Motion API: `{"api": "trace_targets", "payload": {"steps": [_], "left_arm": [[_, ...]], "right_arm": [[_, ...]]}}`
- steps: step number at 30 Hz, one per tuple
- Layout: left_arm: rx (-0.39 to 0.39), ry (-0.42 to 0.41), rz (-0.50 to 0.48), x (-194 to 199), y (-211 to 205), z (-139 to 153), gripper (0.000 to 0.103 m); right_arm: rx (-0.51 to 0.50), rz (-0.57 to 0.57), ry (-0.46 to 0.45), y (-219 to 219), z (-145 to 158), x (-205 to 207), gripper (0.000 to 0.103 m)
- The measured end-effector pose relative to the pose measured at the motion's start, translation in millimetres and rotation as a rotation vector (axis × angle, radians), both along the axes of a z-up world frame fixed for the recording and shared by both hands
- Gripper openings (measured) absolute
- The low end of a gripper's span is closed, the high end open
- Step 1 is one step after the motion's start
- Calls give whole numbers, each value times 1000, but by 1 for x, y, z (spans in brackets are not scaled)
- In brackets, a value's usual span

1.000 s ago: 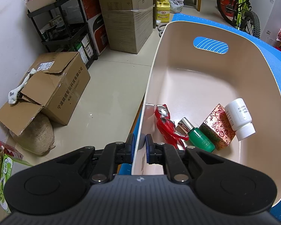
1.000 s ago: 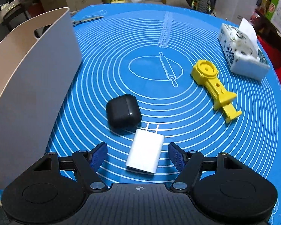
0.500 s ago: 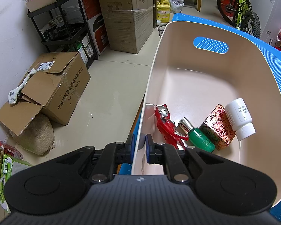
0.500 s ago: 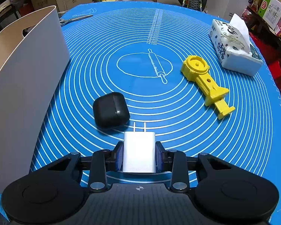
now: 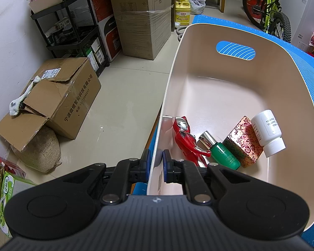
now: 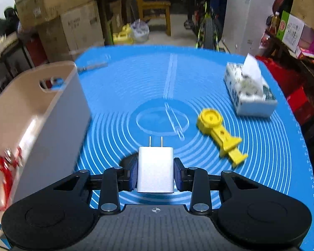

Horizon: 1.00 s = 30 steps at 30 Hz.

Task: Organize rigid objects
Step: 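Carry the white charger into the basket and release it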

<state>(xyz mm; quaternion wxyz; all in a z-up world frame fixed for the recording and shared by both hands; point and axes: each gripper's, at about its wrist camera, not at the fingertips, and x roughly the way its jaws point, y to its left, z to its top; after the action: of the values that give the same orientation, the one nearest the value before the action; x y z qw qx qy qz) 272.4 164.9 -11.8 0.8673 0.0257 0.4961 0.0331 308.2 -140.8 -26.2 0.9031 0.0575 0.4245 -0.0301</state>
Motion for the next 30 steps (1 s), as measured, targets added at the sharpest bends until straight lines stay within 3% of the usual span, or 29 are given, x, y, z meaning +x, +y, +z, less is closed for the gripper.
{"api": "trace_targets", "payload": {"steps": [9, 16, 24, 30], "left_arm": [[0, 0, 0, 0, 0, 0, 14], [0, 1, 2, -1, 0, 0, 14], [-3, 1, 3, -2, -1, 0, 14], [-7, 2, 2, -1, 0, 1, 14]], "right_arm": [[39, 52, -149, 36, 34, 5, 42], [63, 176, -222, 78, 56, 10, 42], [53, 304, -216, 126, 56, 19, 42], [20, 382, -153, 160, 42, 25, 42]]}}
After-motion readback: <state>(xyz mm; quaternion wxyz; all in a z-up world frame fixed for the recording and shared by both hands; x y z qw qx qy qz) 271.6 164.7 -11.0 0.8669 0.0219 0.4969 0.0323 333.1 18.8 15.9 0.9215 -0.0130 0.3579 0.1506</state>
